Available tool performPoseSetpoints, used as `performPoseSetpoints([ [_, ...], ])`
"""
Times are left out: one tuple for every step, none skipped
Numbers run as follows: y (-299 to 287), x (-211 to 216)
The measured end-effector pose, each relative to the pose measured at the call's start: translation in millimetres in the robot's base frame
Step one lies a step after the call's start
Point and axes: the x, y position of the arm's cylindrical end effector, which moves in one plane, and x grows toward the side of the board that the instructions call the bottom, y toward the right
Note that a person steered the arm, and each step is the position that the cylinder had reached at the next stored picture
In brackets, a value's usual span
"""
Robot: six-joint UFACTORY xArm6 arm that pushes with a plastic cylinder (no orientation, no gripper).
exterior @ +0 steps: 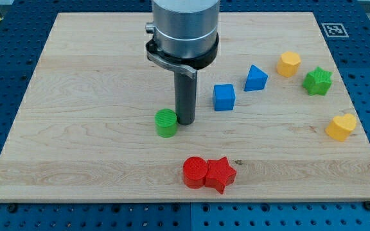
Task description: Keep the green circle to the left of the blue cube
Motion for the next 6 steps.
performPoseSetpoints([
  [11,12],
  [9,33],
  [-30,28],
  [-83,-1],
  [-93,-7],
  [-74,-4],
])
